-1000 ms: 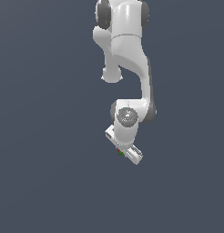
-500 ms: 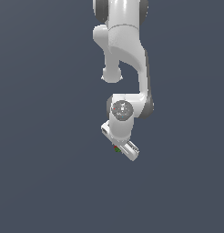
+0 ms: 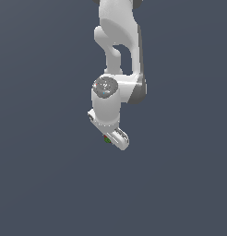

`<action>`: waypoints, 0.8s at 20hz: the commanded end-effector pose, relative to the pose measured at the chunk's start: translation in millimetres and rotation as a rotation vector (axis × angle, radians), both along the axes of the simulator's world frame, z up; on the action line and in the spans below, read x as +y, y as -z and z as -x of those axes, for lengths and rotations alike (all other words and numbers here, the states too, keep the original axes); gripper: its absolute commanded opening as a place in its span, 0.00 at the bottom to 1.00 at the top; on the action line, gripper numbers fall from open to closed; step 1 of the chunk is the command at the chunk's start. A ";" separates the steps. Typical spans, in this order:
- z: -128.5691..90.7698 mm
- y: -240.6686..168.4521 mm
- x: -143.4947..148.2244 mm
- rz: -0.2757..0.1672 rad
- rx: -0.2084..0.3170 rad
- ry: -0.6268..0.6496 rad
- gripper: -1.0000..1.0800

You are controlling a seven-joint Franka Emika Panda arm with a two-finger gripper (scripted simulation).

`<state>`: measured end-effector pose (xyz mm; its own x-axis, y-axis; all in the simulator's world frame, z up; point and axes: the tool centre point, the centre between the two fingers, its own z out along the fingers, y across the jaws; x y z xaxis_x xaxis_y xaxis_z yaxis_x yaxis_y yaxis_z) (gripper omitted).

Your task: Pick up the object and move it to a goal position.

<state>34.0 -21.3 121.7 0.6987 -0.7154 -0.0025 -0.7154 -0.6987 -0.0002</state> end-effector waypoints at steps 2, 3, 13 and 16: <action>10.5 -35.8 -25.4 -0.001 -0.001 0.001 0.00; 13.5 -46.0 -32.9 -0.001 -0.001 0.001 0.00; 41.6 -147.0 -104.8 -0.001 -0.001 0.001 0.00; 49.3 -176.8 -126.1 -0.001 -0.001 0.002 0.00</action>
<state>-10.8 -136.6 283.1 0.6973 -0.7168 -0.0020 -0.7168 -0.6973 -0.0019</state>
